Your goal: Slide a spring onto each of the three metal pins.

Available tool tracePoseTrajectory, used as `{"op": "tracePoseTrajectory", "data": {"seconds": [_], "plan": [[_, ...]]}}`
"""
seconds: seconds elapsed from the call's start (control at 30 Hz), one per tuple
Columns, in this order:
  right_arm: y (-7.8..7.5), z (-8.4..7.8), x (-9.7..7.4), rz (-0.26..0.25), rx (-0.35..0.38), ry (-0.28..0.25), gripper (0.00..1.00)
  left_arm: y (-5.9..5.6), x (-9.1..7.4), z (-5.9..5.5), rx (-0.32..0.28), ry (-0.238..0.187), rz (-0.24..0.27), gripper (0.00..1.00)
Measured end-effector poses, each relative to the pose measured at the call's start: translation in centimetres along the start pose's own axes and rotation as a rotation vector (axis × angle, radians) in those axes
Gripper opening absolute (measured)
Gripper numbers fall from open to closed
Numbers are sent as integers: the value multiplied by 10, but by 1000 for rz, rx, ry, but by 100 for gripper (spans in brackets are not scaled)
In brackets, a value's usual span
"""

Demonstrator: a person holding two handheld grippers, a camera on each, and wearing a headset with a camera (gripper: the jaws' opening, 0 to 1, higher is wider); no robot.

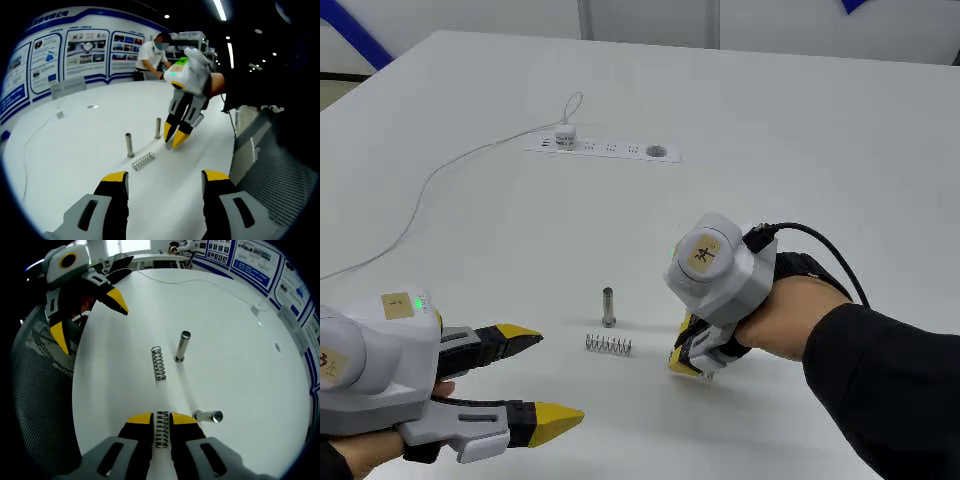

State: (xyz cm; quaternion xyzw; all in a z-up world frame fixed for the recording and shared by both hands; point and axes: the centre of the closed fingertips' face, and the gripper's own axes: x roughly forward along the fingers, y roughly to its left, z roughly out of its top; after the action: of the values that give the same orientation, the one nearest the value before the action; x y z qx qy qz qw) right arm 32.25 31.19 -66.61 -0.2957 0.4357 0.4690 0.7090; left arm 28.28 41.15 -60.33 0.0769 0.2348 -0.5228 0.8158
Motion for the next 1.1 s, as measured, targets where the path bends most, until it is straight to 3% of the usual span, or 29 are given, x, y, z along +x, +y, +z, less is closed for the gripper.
{"op": "tracePoseTrajectory", "data": {"seconds": [0.43, 1.1], "plan": [[-1, -6, 10, 16, -14, 42, 13, 1, -1, 2, -3, -11, 2, 60], [-1, -6, 9, 18, 5, 42, 12, 0, 0, 1, -1, -4, 1, 60]]}}
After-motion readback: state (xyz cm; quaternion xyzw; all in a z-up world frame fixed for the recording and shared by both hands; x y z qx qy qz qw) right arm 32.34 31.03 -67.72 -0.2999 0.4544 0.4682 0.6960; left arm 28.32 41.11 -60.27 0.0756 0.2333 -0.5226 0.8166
